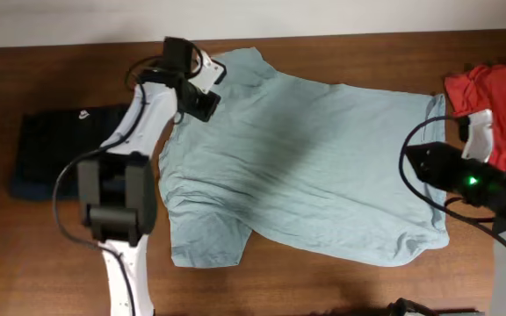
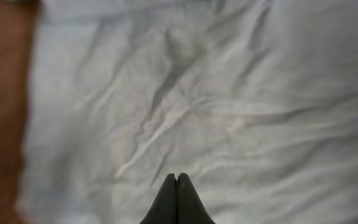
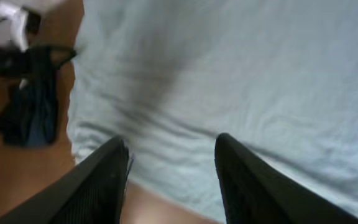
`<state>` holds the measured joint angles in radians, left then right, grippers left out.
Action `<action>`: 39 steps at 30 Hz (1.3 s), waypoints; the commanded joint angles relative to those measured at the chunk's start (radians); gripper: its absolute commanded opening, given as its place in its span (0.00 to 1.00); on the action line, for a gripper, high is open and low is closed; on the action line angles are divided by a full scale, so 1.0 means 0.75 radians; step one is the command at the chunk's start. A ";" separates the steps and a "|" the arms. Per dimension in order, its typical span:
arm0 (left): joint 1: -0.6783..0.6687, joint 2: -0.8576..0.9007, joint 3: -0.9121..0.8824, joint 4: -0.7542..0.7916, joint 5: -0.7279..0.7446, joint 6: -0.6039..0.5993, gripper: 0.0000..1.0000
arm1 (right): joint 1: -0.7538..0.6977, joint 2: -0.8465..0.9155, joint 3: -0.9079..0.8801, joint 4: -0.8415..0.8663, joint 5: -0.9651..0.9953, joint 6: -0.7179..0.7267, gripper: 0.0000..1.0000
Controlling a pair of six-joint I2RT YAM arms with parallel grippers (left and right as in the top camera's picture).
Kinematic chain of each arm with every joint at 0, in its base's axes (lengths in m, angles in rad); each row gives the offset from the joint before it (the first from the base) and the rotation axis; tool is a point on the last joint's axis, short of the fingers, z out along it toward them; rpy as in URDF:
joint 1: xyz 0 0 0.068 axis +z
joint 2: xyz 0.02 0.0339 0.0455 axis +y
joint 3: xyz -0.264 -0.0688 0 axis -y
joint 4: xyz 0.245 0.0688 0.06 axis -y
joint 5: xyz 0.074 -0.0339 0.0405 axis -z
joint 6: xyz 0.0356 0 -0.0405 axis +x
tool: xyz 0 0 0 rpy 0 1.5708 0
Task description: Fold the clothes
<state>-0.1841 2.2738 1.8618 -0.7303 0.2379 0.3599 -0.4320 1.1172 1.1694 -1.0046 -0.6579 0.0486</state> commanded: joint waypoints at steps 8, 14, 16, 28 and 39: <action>0.006 0.204 0.006 0.095 -0.180 0.072 0.00 | 0.053 0.030 0.012 -0.054 0.061 -0.009 0.44; 0.093 0.342 0.006 0.074 -0.621 -0.261 0.00 | 0.053 0.030 0.012 -0.071 0.061 -0.009 0.42; 0.158 0.376 0.006 0.054 -0.662 -0.351 0.00 | 0.053 0.030 0.012 -0.083 0.063 -0.010 0.41; 0.357 0.387 0.115 -0.061 -0.578 -0.447 0.00 | 0.057 0.077 0.012 -0.108 0.300 0.124 0.42; 0.232 0.387 0.838 -0.469 -0.578 -0.383 0.16 | 0.310 0.546 0.012 -0.074 0.599 0.196 0.45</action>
<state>0.0093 2.5645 2.3013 -1.0142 -0.2173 0.0582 -0.2283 1.4422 1.1709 -1.0908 -0.2977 0.1596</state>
